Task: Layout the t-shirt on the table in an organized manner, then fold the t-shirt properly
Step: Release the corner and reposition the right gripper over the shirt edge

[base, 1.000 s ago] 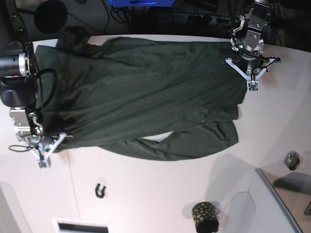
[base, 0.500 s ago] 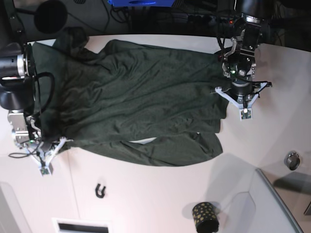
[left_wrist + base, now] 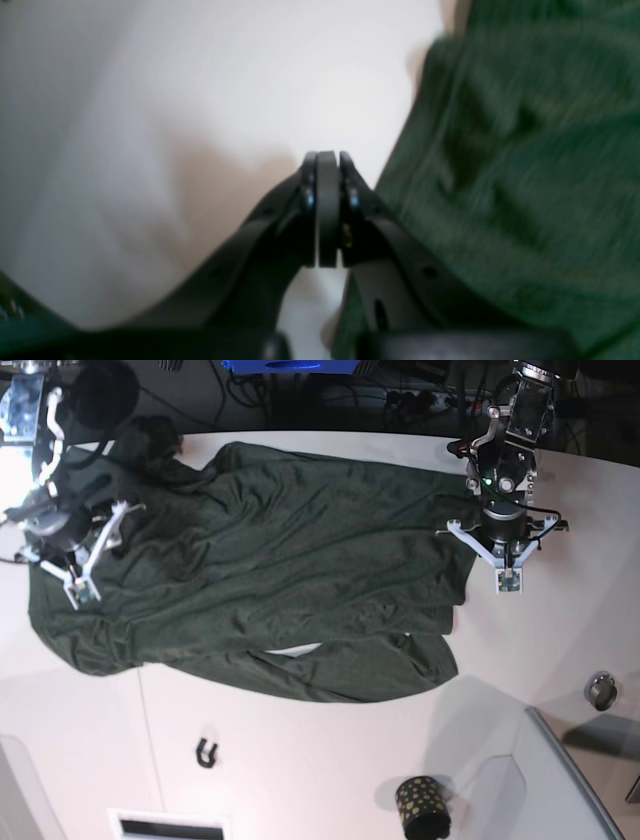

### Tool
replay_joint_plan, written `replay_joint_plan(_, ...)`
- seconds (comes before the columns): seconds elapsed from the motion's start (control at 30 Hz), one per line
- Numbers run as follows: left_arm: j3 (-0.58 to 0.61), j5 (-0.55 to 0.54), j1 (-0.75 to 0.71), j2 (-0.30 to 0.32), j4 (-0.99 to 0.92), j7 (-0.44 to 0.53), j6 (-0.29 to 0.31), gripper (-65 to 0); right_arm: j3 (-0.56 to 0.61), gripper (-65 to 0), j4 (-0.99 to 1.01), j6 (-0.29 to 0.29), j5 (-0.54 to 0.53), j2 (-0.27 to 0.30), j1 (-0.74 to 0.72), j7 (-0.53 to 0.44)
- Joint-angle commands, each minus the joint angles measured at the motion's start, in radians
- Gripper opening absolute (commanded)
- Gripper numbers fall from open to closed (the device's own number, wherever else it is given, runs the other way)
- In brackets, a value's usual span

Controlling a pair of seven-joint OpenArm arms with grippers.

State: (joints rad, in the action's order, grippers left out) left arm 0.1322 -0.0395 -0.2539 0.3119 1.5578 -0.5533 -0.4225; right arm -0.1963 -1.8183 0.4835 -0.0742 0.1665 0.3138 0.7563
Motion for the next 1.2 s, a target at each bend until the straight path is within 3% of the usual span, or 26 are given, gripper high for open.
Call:
replay_joint_plan(0.0, -0.001, 0.008, 0.001, 0.014, 0.02, 0.017, -0.006, -65.0, -0.005, -32.9, -0.059, 0.025, -0.008, 0.001, 0.041, 0.002)
replay_joint_plan(0.07, 0.001, 0.008, 0.001, 0.016, 0.016, 0.02, -0.006, -65.0, -0.013, -18.8, -0.11, 0.077, -0.009, -0.034, 0.126, 0.012)
replay_joint_plan(0.13, 0.001, 0.008, 0.003, 0.016, 0.013, 0.022, -0.006, -65.0, -0.024, -14.9, -0.105, 0.093, -0.006, -0.052, 0.166, 0.013)
replay_joint_plan(0.27, 0.001, 0.008, 0.001, 0.016, 0.013, 0.022, -0.006, -65.0, -0.036, -18.8, -0.08, 0.094, -0.006, -0.072, 0.21, 0.013)
replay_joint_plan(0.77, 0.008, 0.008, 0.006, 0.031, 0.011, 0.022, -0.006, -65.0, -0.036, -18.9, 0.065, 0.091, -0.008, -0.166, 0.282, 0.002)
replay_joint_plan(0.9, 0.05, 0.008, 0.008, 0.06, 0.011, 0.022, -0.006, -65.0, -0.044, -18.9, 0.122, 0.09, -0.006, -0.173, 0.276, -0.065)
replay_joint_plan(1.07, 0.054, 0.008, 0.003, 0.06, 0.011, 0.022, -0.006, -65.0, -0.045, -18.9, 0.176, 0.004, -0.006, -0.173, 0.279, -0.111)
replay_joint_plan(1.17, 0.057, 0.008, 0.001, 0.06, 0.011, 0.022, -0.006, -65.0, -0.055, -18.9, 0.176, -0.012, -0.008, -0.17, 0.282, -0.114)
